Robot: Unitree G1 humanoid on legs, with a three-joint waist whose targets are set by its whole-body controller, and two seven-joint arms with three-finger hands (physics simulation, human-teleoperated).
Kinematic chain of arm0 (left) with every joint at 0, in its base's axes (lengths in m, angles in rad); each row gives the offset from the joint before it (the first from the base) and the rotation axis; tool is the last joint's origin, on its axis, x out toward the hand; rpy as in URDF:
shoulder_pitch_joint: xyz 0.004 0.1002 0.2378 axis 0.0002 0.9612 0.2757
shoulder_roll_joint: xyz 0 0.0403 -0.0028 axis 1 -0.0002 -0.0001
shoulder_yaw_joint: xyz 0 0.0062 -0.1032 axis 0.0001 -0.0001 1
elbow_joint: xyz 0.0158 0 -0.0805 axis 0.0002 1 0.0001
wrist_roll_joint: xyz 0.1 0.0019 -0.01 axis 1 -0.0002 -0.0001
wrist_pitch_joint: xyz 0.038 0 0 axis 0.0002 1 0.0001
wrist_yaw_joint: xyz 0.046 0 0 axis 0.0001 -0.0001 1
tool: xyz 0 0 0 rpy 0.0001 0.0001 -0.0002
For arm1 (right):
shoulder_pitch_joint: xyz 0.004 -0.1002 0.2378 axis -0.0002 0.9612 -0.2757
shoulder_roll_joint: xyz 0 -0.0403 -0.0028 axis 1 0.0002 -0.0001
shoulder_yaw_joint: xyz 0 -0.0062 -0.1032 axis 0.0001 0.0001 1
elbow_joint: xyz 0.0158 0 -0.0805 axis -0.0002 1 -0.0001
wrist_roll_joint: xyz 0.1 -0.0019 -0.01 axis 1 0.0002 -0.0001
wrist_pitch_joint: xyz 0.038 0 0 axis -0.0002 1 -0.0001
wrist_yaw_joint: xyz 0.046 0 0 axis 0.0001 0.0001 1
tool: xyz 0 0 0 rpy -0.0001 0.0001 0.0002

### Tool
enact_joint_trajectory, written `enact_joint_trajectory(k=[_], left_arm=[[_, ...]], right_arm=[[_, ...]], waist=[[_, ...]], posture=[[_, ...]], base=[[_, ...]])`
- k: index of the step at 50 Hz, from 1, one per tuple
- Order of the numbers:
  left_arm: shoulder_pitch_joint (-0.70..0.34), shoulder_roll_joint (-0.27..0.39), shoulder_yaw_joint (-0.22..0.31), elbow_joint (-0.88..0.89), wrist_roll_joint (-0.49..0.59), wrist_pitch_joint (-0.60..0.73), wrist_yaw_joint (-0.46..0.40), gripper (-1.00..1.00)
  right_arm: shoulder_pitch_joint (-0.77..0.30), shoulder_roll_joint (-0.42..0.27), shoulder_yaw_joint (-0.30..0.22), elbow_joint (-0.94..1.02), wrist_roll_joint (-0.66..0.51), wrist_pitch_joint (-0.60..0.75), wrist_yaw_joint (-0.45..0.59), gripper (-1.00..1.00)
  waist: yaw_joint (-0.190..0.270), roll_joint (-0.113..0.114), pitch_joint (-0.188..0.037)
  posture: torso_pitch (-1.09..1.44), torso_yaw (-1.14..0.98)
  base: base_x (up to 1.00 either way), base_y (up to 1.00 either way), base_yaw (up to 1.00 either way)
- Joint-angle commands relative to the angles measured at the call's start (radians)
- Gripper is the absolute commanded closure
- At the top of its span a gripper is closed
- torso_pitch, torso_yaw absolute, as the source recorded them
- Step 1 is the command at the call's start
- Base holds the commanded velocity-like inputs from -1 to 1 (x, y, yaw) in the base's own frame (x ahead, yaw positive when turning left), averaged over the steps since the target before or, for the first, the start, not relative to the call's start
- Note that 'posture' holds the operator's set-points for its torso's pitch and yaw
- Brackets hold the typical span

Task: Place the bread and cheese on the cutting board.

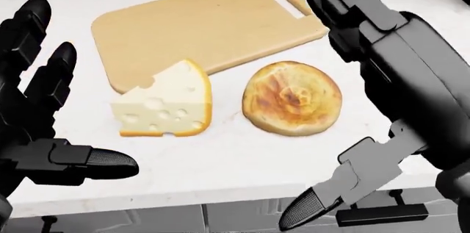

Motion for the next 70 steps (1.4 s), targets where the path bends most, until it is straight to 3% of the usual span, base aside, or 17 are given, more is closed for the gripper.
enact_joint_trajectory(k=[1, 3, 10, 13, 14, 18, 21, 23, 26, 33, 40, 45, 51, 57, 61, 63, 70], left_arm=[[-0.021, 0.007, 0.001, -0.025, -0.010, -0.028, -0.002, -1.00], [-0.021, 0.010, 0.004, -0.024, -0.012, -0.028, -0.002, -1.00], [-0.029, 0.011, -0.005, -0.019, -0.016, -0.027, 0.007, -1.00], [-0.026, 0.011, -0.009, -0.021, -0.012, -0.028, 0.008, -1.00], [-0.026, 0.011, -0.009, -0.021, -0.012, -0.028, 0.008, -1.00], [-0.019, 0.008, -0.011, -0.028, -0.008, -0.028, 0.003, -1.00], [-0.019, 0.007, -0.011, -0.038, -0.011, -0.019, 0.004, -1.00], [-0.019, 0.005, -0.009, -0.044, -0.012, -0.014, 0.004, -1.00], [-0.011, 0.004, -0.013, -0.047, -0.007, -0.018, 0.002, -1.00], [0.002, 0.002, -0.012, -0.035, 0.002, -0.039, -0.013, -1.00], [0.010, 0.000, -0.009, -0.029, 0.007, -0.049, -0.022, -1.00], [0.014, -0.001, -0.006, -0.030, 0.006, -0.050, -0.024, -1.00], [0.019, -0.002, -0.007, -0.030, 0.009, -0.054, -0.027, -1.00], [0.022, -0.003, -0.005, -0.029, 0.010, -0.057, -0.031, -1.00], [0.021, -0.001, 0.000, -0.027, 0.007, -0.058, -0.033, -1.00], [0.021, 0.000, 0.001, -0.027, 0.007, -0.057, -0.033, -1.00], [0.017, 0.003, 0.009, -0.017, 0.001, -0.059, -0.034, -1.00]], right_arm=[[-0.033, -0.037, -0.020, 0.025, -0.010, -0.027, 0.107, -1.00], [-0.048, -0.067, -0.015, 0.064, -0.043, -0.041, 0.180, -1.00], [-0.257, -0.197, -0.028, 0.258, -0.190, -0.249, 0.502, -1.00], [-0.344, -0.202, -0.030, 0.351, -0.262, -0.324, 0.625, -1.00], [-0.345, -0.195, -0.032, 0.352, -0.271, -0.327, 0.633, -1.00], [-0.531, -0.211, -0.039, 0.656, -0.375, -0.666, 0.640, -1.00], [-0.570, -0.235, -0.038, 0.844, -0.447, -1.035, 0.591, -1.00], [-0.612, -0.225, -0.047, 0.904, -0.433, -1.158, 0.649, -1.00], [-0.688, -0.214, -0.039, 1.028, -0.465, -1.334, 0.649, -1.00], [-0.655, -0.181, -0.027, 1.146, -0.581, -1.673, 0.615, -1.00], [-0.621, -0.127, -0.032, 1.135, -0.586, -1.707, 0.653, -1.00], [-0.561, -0.092, -0.021, 1.071, -0.567, -1.688, 0.749, -1.00], [-0.508, -0.083, -0.016, 1.001, -0.540, -1.697, 0.863, -1.00], [-0.491, -0.063, -0.009, 0.995, -0.552, -1.708, 0.891, -1.00], [-0.504, -0.042, -0.002, 1.043, -0.568, -1.691, 0.893, -1.00], [-0.515, -0.026, -0.001, 1.037, -0.544, -1.609, 0.962, -1.00], [-0.663, -0.019, 0.011, 1.240, -0.562, -1.527, 0.944, -1.00]], waist=[[0.000, 0.001, -0.022], [-0.002, 0.003, -0.020], [-0.006, 0.006, -0.021], [-0.010, 0.011, -0.018], [-0.012, 0.012, -0.018], [-0.018, 0.018, -0.016], [-0.020, 0.022, -0.014], [-0.021, 0.023, -0.014], [-0.025, 0.026, -0.013], [-0.030, 0.027, -0.009], [-0.029, 0.023, -0.009], [-0.028, 0.021, -0.007], [-0.027, 0.019, -0.006], [-0.028, 0.021, -0.007], [-0.029, 0.023, -0.009], [-0.029, 0.023, -0.011], [-0.030, 0.030, -0.010]], posture=[[0.00, 0.00], [0.00, 0.00], [0.00, 0.00], [0.00, 0.00], [0.00, 0.00], [0.00, 0.00], [0.00, 0.00], [0.00, 0.00], [0.00, 0.00], [0.00, 0.00], [0.00, 0.00], [0.00, 0.00], [0.00, 0.00], [0.00, 0.00], [0.00, 0.00], [0.00, 0.00], [0.00, 0.00]], base=[[0.00, 0.00, 0.00], [0.00, 0.00, 0.00], [0.00, 0.00, 0.00], [0.00, 0.00, 0.00], [0.00, 0.00, 0.00], [0.00, 0.00, 0.00], [0.00, 0.00, 0.00], [0.00, 0.00, 0.00], [0.00, 0.00, 0.00], [0.00, 0.00, 0.00], [0.00, 0.00, 0.00], [0.00, 0.00, 0.00], [0.00, 0.00, 0.00], [0.00, 0.00, 0.00], [0.00, 0.00, 0.00], [0.00, 0.00, 0.00], [0.00, 0.00, 0.00]])
